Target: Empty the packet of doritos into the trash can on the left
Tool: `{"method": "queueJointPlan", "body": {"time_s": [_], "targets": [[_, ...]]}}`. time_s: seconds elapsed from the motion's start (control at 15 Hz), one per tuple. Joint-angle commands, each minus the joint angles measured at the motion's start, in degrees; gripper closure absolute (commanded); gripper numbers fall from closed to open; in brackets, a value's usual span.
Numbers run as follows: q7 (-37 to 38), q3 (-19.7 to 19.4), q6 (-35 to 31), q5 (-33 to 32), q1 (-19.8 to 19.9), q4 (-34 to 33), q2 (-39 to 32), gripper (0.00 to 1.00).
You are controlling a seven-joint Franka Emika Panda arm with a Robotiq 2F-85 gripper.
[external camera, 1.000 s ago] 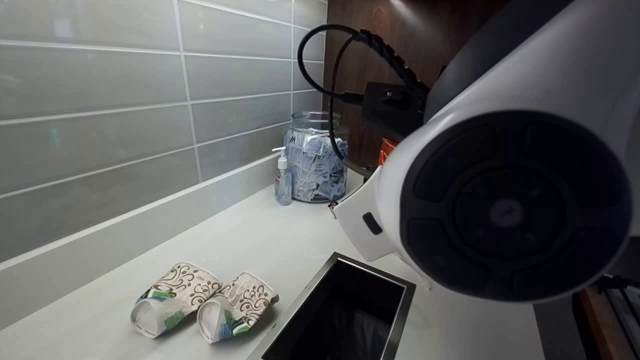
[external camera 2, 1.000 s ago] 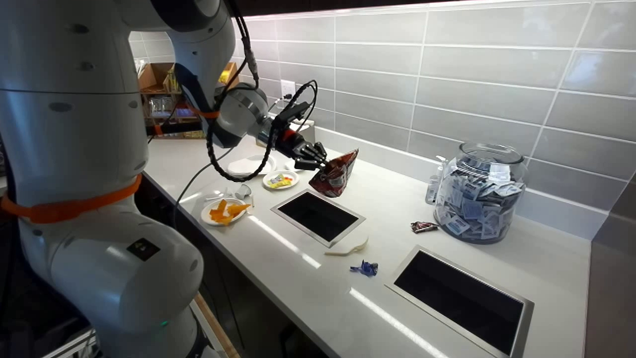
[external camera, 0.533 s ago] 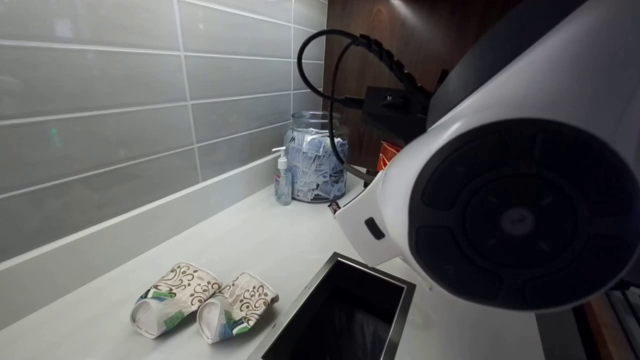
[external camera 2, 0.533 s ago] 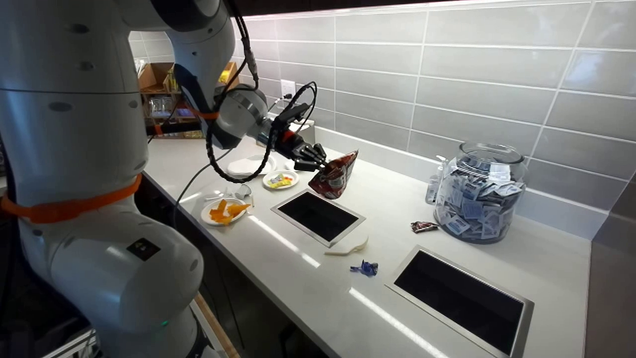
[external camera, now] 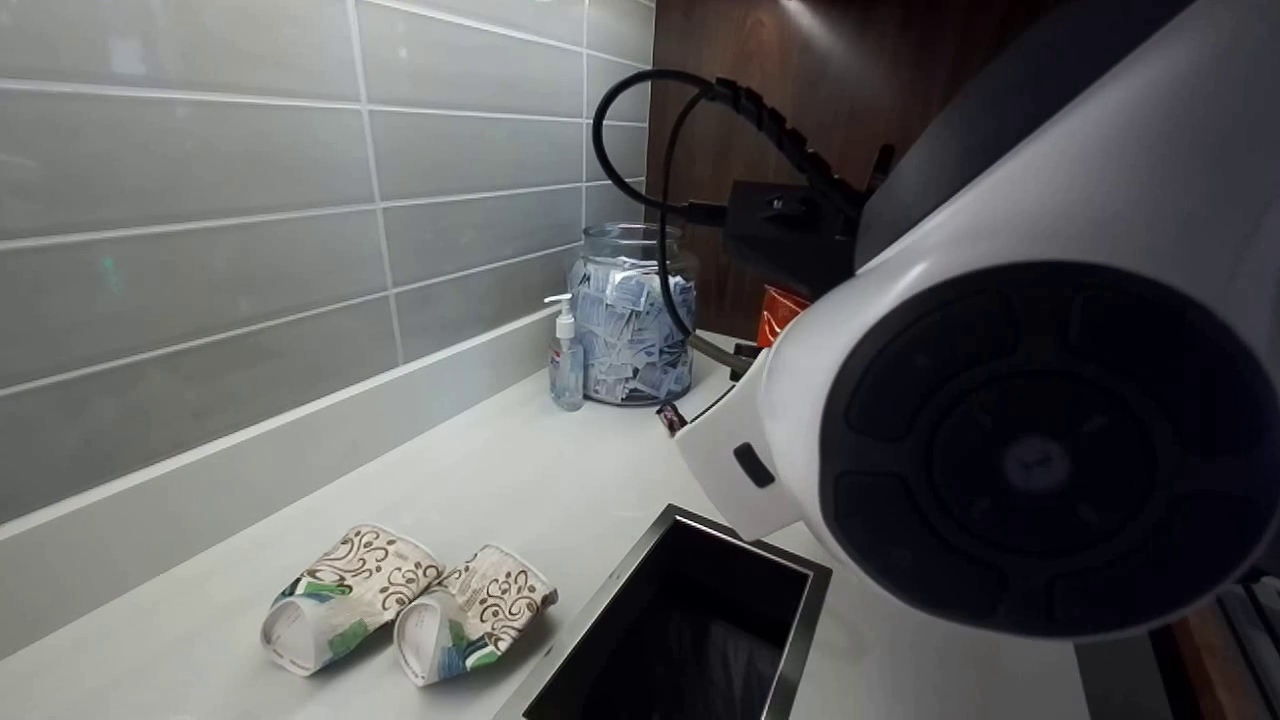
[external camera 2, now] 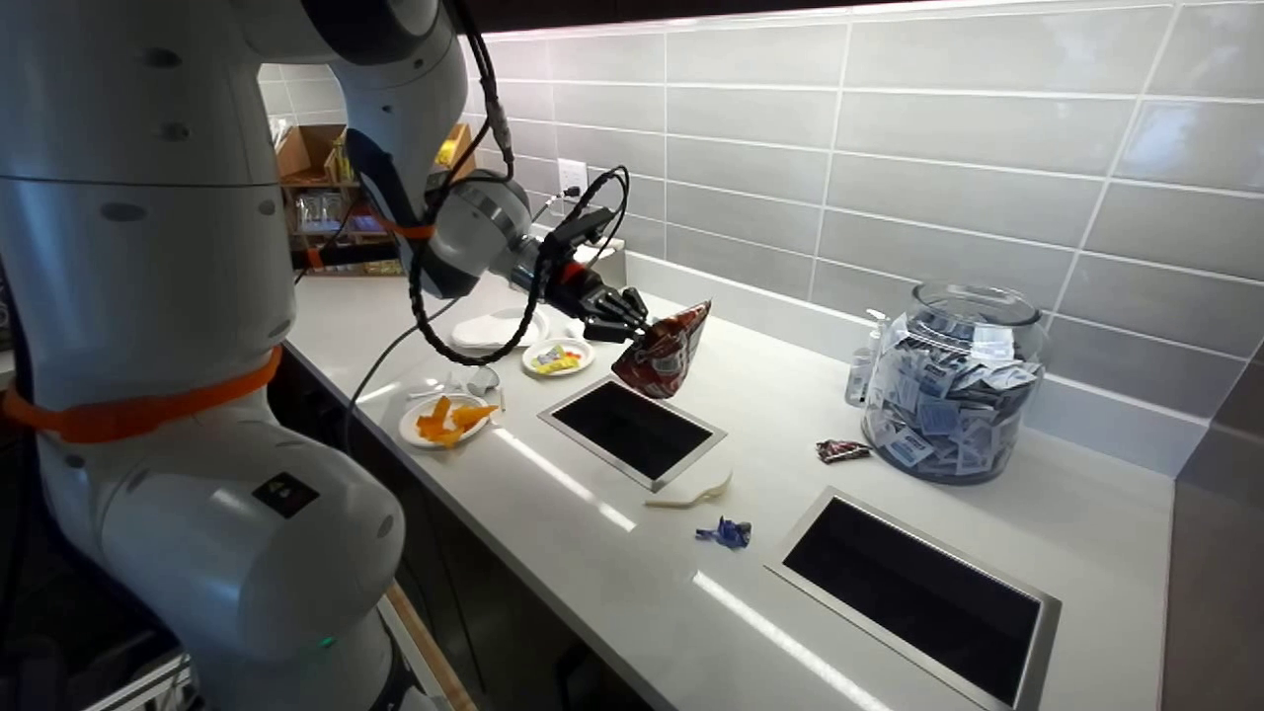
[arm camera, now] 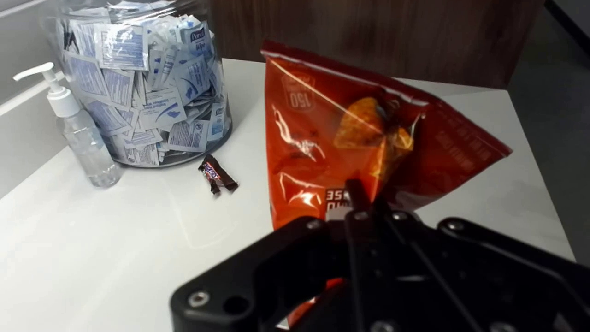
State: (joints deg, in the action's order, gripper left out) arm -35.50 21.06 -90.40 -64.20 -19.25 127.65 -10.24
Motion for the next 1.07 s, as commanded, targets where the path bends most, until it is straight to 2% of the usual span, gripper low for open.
{"method": "queueJointPlan", "body": {"time_s": [0.0,0.07,0.13,0.2,0.33,0.4,0.47,0.6,0.8,0.87,1.0], "targets": [[-0.69,0.22,-4.84,0.04,0.68,1.93,1.85,1.00],[-0.78,0.01,-1.76,1.00,0.31,0.83,0.68,1.00],[-1.63,0.02,-3.74,0.47,0.57,1.46,1.21,1.00],[-1.74,-0.06,0.72,0.82,-0.12,0.18,-0.26,1.00],[-1.58,-0.03,-2.63,0.61,0.45,1.07,0.76,1.00],[-2.71,-0.24,5.74,0.19,-0.78,-0.47,-1.39,1.00],[-2.78,0.00,2.63,-0.09,-0.28,0.27,-0.36,1.00],[-2.80,0.24,2.10,-1.01,-0.31,0.74,0.18,1.00],[-2.14,0.49,-4.25,-0.86,0.45,1.97,2.10,1.00],[-3.00,0.23,3.61,-0.73,-0.83,0.03,-0.40,1.00],[-2.81,0.54,-3.07,-1.41,0.04,1.80,1.93,1.00]]}}
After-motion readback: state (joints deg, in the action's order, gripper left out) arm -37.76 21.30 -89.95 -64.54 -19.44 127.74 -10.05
